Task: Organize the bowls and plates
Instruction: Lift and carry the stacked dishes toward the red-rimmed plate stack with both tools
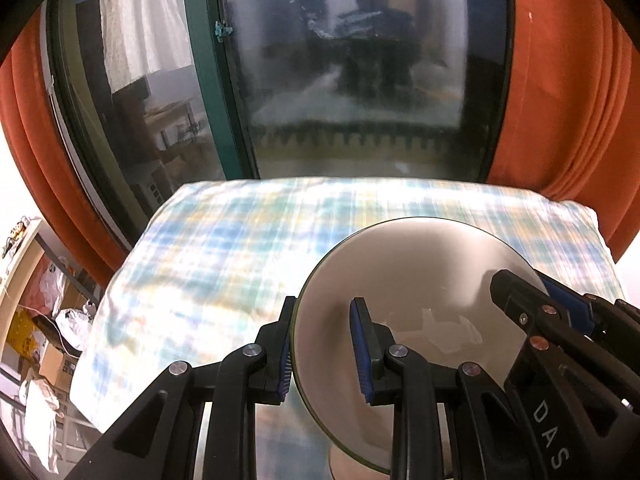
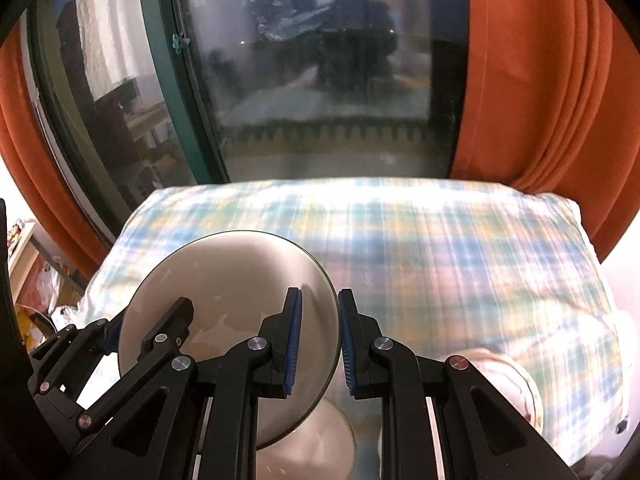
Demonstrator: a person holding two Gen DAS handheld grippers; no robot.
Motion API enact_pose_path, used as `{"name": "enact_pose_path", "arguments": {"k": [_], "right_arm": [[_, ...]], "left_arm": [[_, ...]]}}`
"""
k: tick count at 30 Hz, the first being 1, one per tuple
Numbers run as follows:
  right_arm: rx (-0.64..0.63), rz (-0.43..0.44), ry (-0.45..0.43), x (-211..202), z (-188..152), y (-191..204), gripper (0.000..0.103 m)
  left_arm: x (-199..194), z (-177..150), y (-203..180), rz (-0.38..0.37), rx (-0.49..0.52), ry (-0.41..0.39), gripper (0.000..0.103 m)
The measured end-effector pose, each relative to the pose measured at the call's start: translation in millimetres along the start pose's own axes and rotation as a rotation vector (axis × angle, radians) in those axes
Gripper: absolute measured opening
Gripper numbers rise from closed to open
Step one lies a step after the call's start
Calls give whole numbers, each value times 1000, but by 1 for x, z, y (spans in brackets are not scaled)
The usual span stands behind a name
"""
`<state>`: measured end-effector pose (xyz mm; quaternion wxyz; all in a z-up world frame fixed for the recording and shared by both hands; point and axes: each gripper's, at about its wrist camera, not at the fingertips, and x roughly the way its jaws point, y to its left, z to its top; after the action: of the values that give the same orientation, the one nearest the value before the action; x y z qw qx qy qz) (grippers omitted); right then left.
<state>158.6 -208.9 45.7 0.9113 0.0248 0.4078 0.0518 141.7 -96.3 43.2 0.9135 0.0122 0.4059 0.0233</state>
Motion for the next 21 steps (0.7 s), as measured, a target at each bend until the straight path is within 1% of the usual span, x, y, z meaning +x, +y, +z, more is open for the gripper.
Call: {"name": "enact_pose_path", "arguments": {"k": [7,13,21], "right_arm": [[1,-4,32,-9,-37,-15,22],[-4,-10,77,-6,-65,-21,22],[-17,-5,131,5,-83,-19,22]], "left_arm": [[-2,-26,-10,-5,12,39,24],[2,-55,-17,-8,0,83,24],[10,-79,-14,0,-31,130,24]]}}
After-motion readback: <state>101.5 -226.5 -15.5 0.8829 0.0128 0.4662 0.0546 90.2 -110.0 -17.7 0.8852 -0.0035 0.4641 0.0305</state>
